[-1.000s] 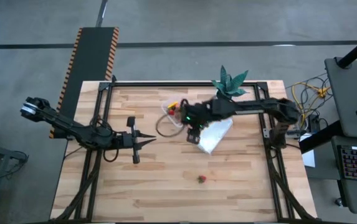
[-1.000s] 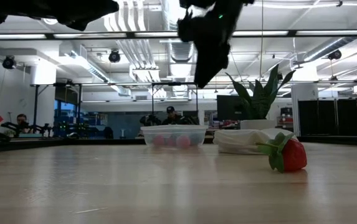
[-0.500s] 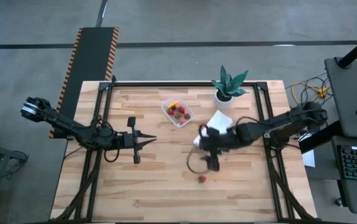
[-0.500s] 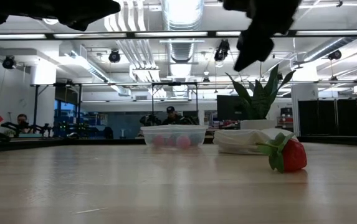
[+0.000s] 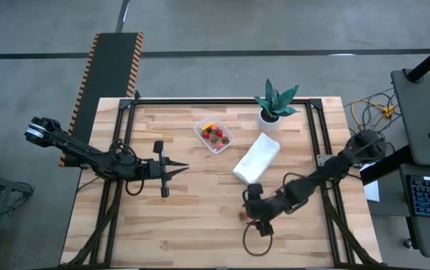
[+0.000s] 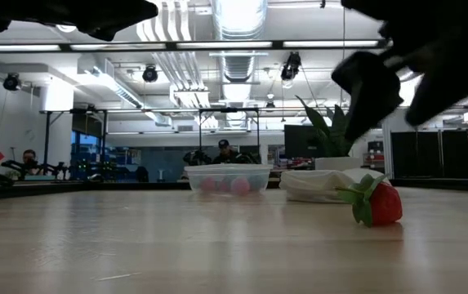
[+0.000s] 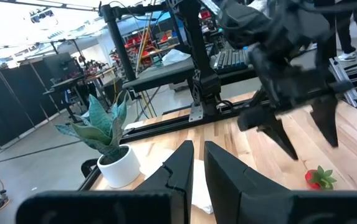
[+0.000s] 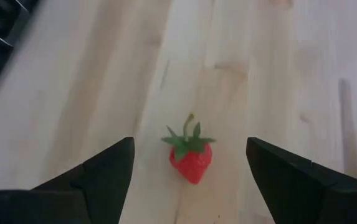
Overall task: Pick and placing Produce into tupperware
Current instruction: Put the strawberry into the transparent bin
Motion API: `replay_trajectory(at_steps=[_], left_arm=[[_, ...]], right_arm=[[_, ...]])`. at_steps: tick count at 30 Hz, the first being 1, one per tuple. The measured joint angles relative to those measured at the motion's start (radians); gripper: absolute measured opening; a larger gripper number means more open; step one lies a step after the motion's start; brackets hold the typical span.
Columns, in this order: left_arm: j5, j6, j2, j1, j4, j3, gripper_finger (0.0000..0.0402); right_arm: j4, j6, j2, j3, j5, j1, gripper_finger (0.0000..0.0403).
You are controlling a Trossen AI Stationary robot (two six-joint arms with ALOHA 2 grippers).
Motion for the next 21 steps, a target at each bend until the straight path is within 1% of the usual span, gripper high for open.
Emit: replay_trajectory(at_steps=[3,11,16,21], left_arm=[[0.000,0.000,0.000,0.000,0.000,0.000,0.0024],[0.000,0.000,0.000,0.000,0.000,0.000,0.0024],[0.000,0.004,0.000,0.000,0.000,0.000,0.0024],[0.000,0.006,0.000,0.000,0.000,0.000,0.0024]], right_arm=[[0.009,0.018,0.050,-0.002,0.027,0.010,0.0301],[0.043,0.048,0.160,0.003,0.030,0.010,0.0292],[0.083,0.050,0.179,0.003,0.030,0.010,0.0281],[0.088,0.052,0.179,-0.003,0.030,0.008,0.0256]])
